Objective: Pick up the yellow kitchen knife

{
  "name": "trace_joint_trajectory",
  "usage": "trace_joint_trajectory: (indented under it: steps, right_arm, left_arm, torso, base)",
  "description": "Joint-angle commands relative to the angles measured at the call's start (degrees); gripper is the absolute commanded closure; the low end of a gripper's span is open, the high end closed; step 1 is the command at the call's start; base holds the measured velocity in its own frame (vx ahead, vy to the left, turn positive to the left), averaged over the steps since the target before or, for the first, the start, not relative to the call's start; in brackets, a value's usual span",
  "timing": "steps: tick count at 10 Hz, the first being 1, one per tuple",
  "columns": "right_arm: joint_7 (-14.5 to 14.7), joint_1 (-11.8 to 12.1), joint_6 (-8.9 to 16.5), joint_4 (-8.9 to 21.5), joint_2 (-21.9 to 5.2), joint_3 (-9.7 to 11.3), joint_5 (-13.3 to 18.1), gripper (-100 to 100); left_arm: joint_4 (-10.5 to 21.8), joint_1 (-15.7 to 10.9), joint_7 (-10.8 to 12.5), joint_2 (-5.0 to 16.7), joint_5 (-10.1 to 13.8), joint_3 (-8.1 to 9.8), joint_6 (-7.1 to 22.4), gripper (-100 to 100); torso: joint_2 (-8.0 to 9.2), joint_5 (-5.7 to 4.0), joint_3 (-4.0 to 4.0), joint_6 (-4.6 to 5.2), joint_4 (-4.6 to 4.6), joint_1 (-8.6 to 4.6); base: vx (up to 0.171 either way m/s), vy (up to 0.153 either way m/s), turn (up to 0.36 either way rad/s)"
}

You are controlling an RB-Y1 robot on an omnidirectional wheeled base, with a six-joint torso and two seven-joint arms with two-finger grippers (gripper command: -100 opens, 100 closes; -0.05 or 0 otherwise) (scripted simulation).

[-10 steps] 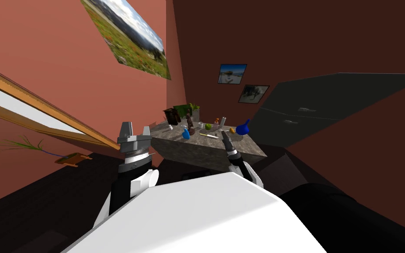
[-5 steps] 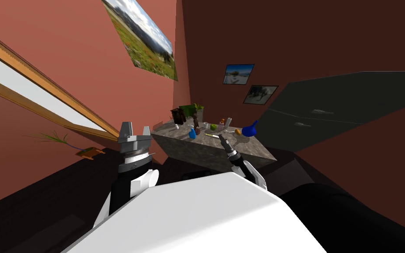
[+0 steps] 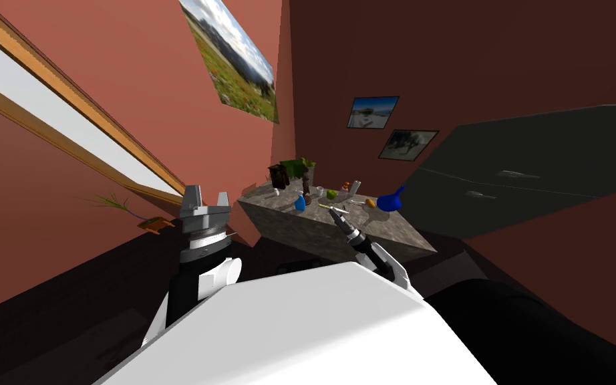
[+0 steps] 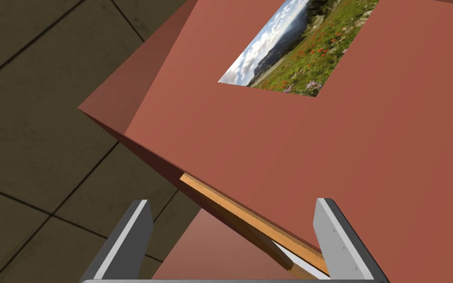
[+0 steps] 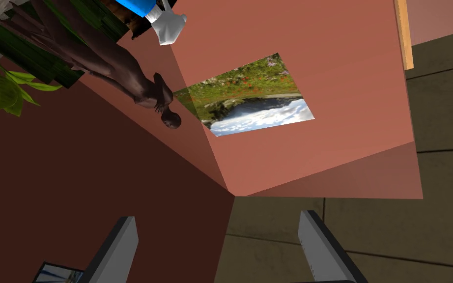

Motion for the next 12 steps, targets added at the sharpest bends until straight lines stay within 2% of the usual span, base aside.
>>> trace_joint_trajectory:
  steps: [1,2,3,4,5,6,7,8,9,10,11,12]
  right_arm:
    - [0.23,-0.47,-0.58,1.84,-2.86,0.68,1.16,-100]
    - [0.23,-0.47,-0.58,1.84,-3.83,0.68,1.16,-100]
    - [0.39,-1.06,-1.10,3.63,-5.86,1.36,2.24,-100]
    - [0.39,-1.06,-1.10,3.63,-6.98,1.36,2.24,-100]
    - [0.55,-1.72,-1.62,5.51,-8.97,2.11,3.38,-100]
    - [0.55,-1.72,-1.62,5.51,-10.17,2.11,3.38,-100]
    - [0.68,-2.46,-2.15,7.48,-12.08,2.93,4.57,-100]
    - [0.68,-2.46,-2.15,7.48,-13.39,2.93,4.57,-100]
    - [0.79,-3.25,-2.68,9.52,-15.22,3.80,5.81,-100]
    - [0.79,-3.25,-2.68,9.52,-16.62,3.80,5.81,-100]
    - [0.88,-4.09,-3.21,11.64,-18.63,4.74,7.09,-100]
    - [0.88,-4.09,-3.21,11.64,-19.86,4.74,7.09,-100]
  left_arm:
    - [0.00,0.00,0.00,0.00,0.00,0.00,0.00,0]
    - [0.00,0.00,0.00,0.00,0.00,0.00,0.00,0]
    - [0.00,0.00,0.00,0.00,0.00,0.00,0.00,0]
    - [0.00,0.00,0.00,0.00,0.00,0.00,0.00,0]
    - [0.00,0.00,0.00,0.00,0.00,0.00,0.00,0]
    - [0.00,-0.01,0.00,0.00,0.00,0.00,0.00,0]
    - [0.00,0.00,0.00,0.00,0.00,0.00,0.00,0]
    - [0.00,0.00,0.00,0.00,0.00,0.00,0.00,0]
    - [0.00,0.00,0.00,0.00,0.00,0.00,0.00,0]
    - [0.00,0.00,0.00,0.00,0.00,0.00,0.00,0]
    - [0.00,0.00,0.00,0.00,0.00,0.00,0.00,0]
    - [0.00,0.00,0.00,0.00,0.00,0.00,0.00,0]
  torso:
    - [0.00,0.00,0.00,0.00,0.00,0.00]
    - [-0.02,-0.01,-0.01,-0.03,0.00,0.00]
    - [-0.02,-0.01,-0.01,-0.01,0.00,-0.03]
    - [-0.06,0.00,-0.03,-0.03,-0.01,0.05]
    - [-0.04,0.00,-0.03,0.01,-0.01,0.00]
    - [-0.05,0.00,-0.03,-0.04,-0.01,0.02]
    - [-0.02,-0.01,-0.01,0.01,-0.01,-0.06]
    - [-0.03,-0.02,-0.02,-0.02,-0.01,-0.08]
    - [-0.02,-0.03,-0.01,0.01,0.00,-0.12]
    - [-0.03,-0.03,-0.02,-0.02,-0.01,-0.10]
    - [-0.01,-0.03,-0.01,0.01,0.00,-0.12]
    - [-0.03,-0.03,-0.02,-0.02,-0.01,-0.11]
  base:
    - [0.014,0.068,0.125]
    - [0.019,0.062,0.099]
    - [0.028,0.088,0.188]
    - [0.024,0.068,0.064]
    - [0.019,0.075,0.184]
    - [0.019,0.049,0.083]
    - [0.024,0.047,0.168]
    - [0.019,0.039,0.096]
    - [0.022,0.047,0.184]
    - [0.017,0.039,0.111]
    - [0.023,0.041,0.196]
    - [0.021,0.027,0.095]
